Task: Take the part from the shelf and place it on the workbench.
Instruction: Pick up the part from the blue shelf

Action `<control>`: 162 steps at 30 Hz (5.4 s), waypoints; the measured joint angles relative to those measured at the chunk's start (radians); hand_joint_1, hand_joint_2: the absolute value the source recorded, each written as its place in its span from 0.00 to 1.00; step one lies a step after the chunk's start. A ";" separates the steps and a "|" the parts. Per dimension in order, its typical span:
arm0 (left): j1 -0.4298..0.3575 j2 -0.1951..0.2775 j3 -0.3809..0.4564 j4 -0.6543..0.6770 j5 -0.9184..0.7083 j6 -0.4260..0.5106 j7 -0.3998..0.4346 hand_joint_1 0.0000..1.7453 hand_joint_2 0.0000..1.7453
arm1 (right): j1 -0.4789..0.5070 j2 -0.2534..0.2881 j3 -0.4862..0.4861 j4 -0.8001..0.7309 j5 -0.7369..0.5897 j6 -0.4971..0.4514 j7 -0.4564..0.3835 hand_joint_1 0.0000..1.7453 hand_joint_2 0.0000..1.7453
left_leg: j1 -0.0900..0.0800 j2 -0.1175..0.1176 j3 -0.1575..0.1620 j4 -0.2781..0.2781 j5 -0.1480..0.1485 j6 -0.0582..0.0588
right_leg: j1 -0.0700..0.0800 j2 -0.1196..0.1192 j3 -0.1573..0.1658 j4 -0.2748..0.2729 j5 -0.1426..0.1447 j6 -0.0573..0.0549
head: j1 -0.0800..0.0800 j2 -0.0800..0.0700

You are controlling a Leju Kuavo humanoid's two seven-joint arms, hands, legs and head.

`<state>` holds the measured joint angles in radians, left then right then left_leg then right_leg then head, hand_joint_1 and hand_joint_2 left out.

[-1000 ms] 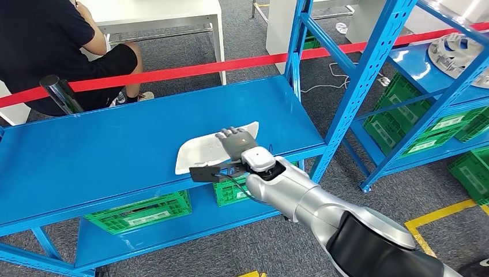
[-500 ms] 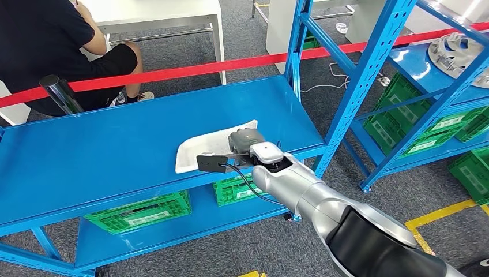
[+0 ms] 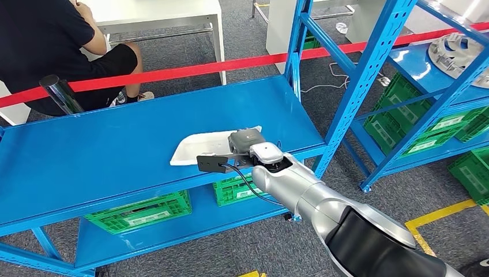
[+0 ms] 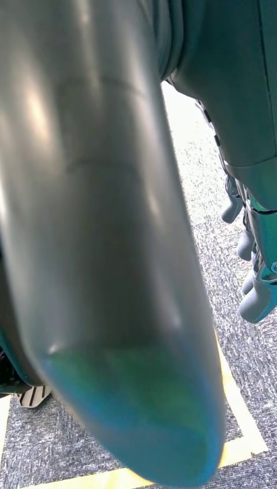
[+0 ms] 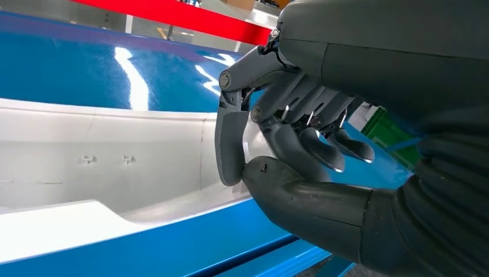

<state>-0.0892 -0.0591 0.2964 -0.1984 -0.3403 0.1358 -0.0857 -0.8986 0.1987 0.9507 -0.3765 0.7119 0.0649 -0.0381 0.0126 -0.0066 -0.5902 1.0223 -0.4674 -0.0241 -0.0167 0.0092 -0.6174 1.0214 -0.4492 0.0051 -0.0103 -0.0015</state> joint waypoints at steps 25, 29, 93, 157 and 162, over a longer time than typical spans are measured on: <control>-0.001 0.000 0.009 0.000 -0.016 0.000 -0.001 0.00 0.00 | -0.083 0.002 -0.082 -0.158 0.023 -0.097 -0.027 0.00 0.00 | 0.000 0.000 0.000 0.000 0.000 0.000 | 0.000 0.000 0.000 0.000 0.000 0.000 | 0.000 0.000; -0.002 -0.001 0.009 0.000 -0.018 0.000 -0.001 0.00 0.00 | -0.091 0.004 -0.094 -0.197 0.024 -0.086 -0.028 0.00 0.00 | 0.000 0.000 0.000 0.000 0.000 0.000 | 0.000 0.000 0.000 0.000 0.000 0.000 | 0.000 0.000; -0.061 -0.014 0.006 -0.008 -0.089 0.000 0.062 0.00 0.00 | -0.044 0.142 -0.111 -0.044 0.087 -0.012 -0.113 0.00 0.00 | -0.002 0.008 -0.019 0.138 -0.098 -0.030 | -0.001 0.000 0.024 0.002 -0.026 -0.047 | -0.010 0.000; -0.049 -0.018 0.009 -0.003 -0.066 0.000 0.032 0.00 0.00 | 0.109 0.164 0.140 -0.395 0.031 0.041 -0.115 0.00 0.00 | -0.018 0.001 -0.014 -0.009 0.020 0.009 | 0.025 -0.004 0.019 0.009 -0.032 -0.039 | -0.010 0.000; -0.049 -0.018 0.009 -0.003 -0.063 0.000 0.033 0.00 0.00 | 0.109 0.164 0.140 -0.395 0.040 0.036 -0.105 0.00 0.00 | -0.018 0.001 -0.014 -0.009 0.020 0.009 | 0.025 -0.004 0.019 0.009 -0.033 -0.039 | -0.010 0.000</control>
<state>-0.1384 -0.0774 0.3053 -0.2018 -0.4033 0.1358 -0.0523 -0.7894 0.3627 1.0909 -0.7716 0.7517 0.1008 -0.1435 -0.0059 -0.0053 -0.6042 1.0135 -0.4478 -0.0150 0.0079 0.0056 -0.5982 1.0300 -0.4817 -0.0342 -0.0206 -0.0015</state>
